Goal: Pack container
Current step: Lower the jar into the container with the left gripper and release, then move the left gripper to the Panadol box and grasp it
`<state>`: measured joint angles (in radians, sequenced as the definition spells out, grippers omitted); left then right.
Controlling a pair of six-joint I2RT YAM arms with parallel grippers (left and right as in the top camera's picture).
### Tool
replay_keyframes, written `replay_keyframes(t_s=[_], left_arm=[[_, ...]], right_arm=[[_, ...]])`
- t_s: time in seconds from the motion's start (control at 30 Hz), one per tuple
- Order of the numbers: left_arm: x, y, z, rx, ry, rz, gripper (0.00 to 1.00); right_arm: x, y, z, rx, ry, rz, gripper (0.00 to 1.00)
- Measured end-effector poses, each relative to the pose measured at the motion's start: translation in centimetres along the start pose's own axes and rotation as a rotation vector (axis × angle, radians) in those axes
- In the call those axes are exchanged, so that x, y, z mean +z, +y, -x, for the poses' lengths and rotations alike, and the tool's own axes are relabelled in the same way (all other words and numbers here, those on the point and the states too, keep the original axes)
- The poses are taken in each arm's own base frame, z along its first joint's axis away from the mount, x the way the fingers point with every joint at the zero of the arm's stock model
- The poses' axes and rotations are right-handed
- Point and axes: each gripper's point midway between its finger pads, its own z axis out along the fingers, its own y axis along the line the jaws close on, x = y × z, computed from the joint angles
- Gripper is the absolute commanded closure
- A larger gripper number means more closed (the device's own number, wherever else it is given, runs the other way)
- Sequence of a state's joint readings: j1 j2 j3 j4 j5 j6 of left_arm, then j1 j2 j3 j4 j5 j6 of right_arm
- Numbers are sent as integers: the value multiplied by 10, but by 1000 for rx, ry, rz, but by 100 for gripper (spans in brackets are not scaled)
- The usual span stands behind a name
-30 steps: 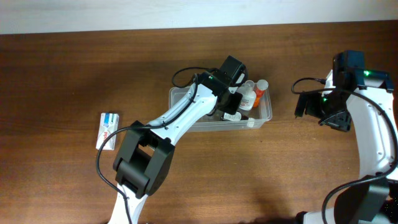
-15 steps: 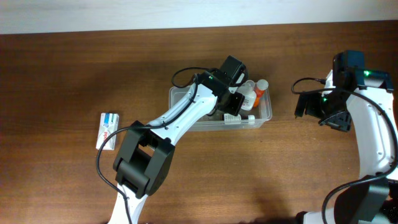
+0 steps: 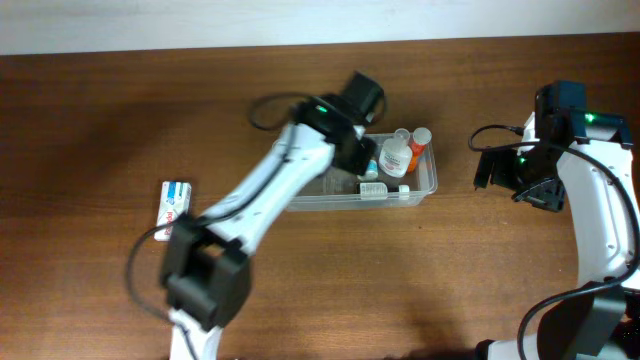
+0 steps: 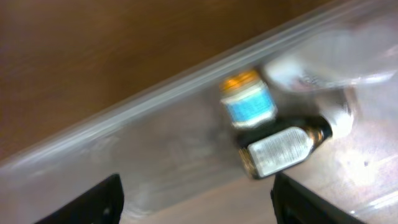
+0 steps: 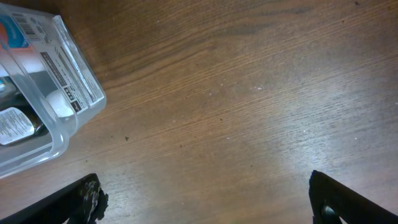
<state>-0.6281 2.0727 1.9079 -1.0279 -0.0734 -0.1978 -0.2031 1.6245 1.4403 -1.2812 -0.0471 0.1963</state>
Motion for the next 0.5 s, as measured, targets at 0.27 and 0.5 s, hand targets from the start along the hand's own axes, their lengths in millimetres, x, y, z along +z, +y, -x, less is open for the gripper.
replay_keyframes(t_s=[0.27,0.5], left_arm=[[-159,166,-15,-322,-168,200,4],[-166,273,-97,-612,2,332,1]], right_arm=[[0,0,0,-12,0,0,2],[0,0,0,-13,-1,0,2]])
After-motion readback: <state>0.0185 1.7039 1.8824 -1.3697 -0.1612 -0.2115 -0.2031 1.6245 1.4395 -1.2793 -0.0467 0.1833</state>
